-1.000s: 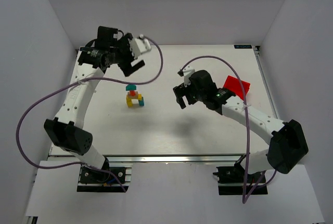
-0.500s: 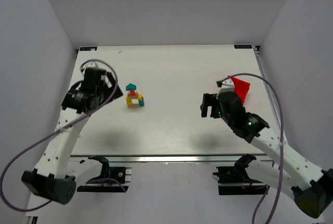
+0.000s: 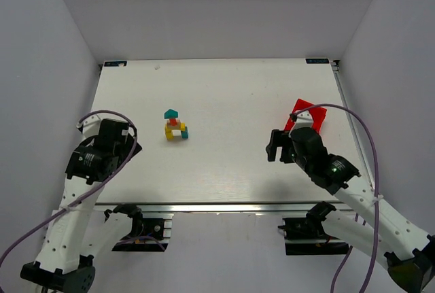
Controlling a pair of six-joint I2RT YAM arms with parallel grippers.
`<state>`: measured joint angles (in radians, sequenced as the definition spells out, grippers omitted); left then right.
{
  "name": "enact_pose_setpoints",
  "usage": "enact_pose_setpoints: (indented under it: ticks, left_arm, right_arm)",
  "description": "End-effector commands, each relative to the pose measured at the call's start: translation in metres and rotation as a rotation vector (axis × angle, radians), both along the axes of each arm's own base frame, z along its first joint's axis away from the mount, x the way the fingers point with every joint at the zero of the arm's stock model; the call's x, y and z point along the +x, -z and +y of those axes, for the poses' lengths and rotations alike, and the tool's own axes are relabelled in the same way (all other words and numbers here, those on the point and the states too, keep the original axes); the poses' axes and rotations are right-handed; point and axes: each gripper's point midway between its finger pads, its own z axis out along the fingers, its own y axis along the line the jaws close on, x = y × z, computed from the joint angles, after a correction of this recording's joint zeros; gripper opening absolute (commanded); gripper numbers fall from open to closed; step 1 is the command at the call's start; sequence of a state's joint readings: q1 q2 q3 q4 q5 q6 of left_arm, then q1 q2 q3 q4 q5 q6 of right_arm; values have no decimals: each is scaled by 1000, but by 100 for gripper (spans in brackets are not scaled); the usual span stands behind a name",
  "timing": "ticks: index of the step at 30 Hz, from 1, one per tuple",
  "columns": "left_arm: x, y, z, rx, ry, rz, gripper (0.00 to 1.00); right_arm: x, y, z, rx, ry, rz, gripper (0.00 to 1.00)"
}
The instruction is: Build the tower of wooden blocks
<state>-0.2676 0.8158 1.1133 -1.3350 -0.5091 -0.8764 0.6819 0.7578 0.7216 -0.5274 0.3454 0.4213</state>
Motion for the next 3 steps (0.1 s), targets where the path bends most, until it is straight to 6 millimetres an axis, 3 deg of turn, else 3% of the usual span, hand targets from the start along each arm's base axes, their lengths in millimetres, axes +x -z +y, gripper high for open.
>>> enact_pose_setpoints:
  ticks: [1, 3]
  left_arm:
    - [-6, 7, 8, 27, -37, 23, 98]
    - [-6, 9, 9, 41, -43, 38, 98]
  right_arm:
    - [1, -1, 1, 15, 17, 3, 89]
    - [4, -6, 2, 17, 17, -16, 89]
